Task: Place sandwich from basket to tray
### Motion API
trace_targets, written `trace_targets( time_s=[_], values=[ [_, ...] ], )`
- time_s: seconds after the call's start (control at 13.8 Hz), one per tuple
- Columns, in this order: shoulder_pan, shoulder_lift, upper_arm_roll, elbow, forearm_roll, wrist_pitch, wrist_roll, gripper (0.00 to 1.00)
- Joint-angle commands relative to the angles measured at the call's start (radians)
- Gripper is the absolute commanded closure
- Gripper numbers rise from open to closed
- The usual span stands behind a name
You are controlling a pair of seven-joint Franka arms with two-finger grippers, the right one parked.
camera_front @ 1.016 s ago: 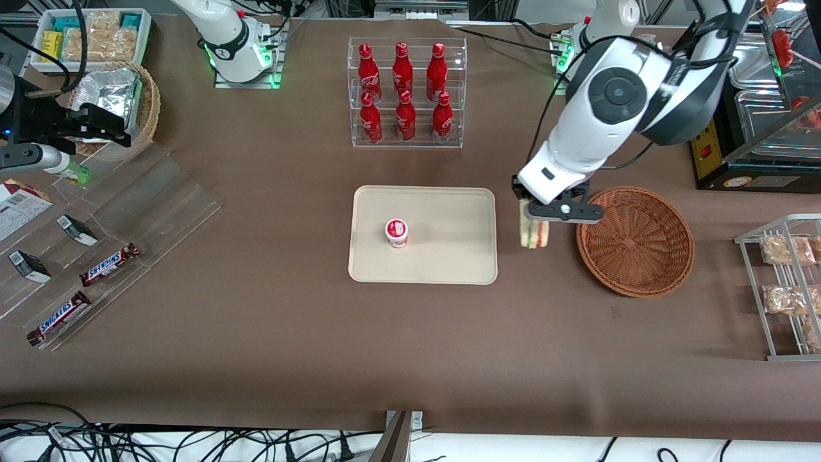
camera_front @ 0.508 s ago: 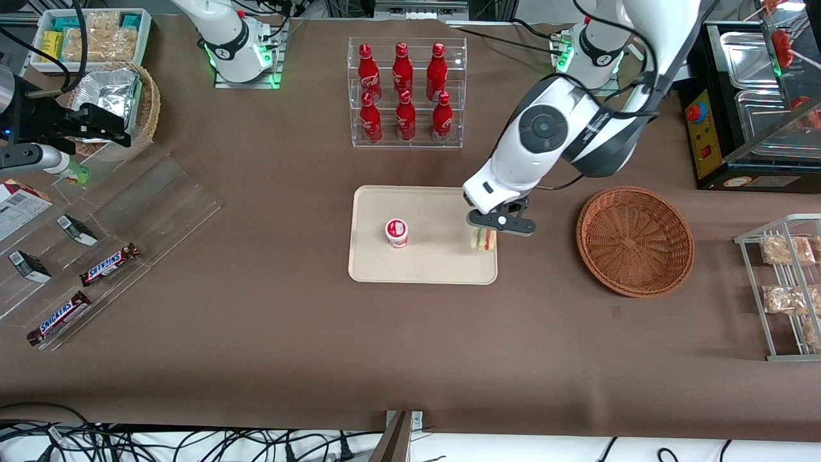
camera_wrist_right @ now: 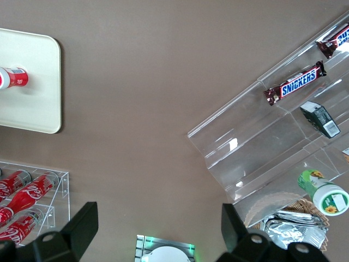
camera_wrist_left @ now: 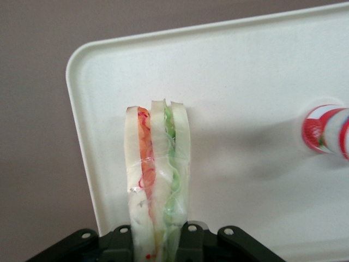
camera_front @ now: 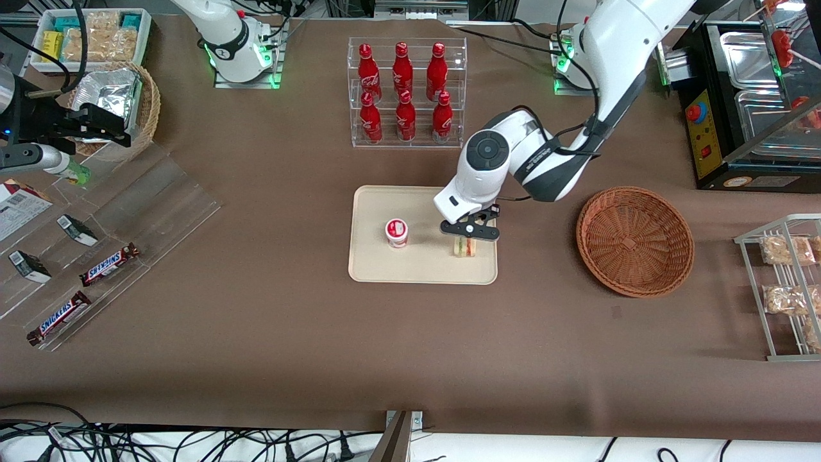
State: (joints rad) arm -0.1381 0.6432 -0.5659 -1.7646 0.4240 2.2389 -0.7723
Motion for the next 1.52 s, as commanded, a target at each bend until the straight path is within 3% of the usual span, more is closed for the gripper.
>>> trace_targets(
  time_s=[0.0,0.07,0.15,0.22,0.29,0.44,0.73,1.09,1.45],
  values=[
    [-0.021,0.039,0.003,0.031,0.059,-0.004,-0.064,0.98],
    [-0.031,0.047,0.004,0.033,0.058,-0.001,-0.071,0.93],
    [-0.031,0.052,0.006,0.031,0.058,0.014,-0.079,0.82],
    [-0.032,0.053,0.006,0.031,0.058,0.022,-0.097,0.48],
    [-0.035,0.056,0.008,0.033,0.061,0.022,-0.113,0.0],
    [-0.037,0.049,0.006,0.033,0.096,0.019,-0.12,0.0],
    [0.011,-0.043,0.0,0.089,0.081,-0.042,-0.171,0.0],
    [0.092,-0.166,-0.008,0.264,-0.005,-0.34,-0.234,0.0],
    [0.149,-0.284,-0.008,0.278,-0.057,-0.462,-0.225,0.0]
  ],
)
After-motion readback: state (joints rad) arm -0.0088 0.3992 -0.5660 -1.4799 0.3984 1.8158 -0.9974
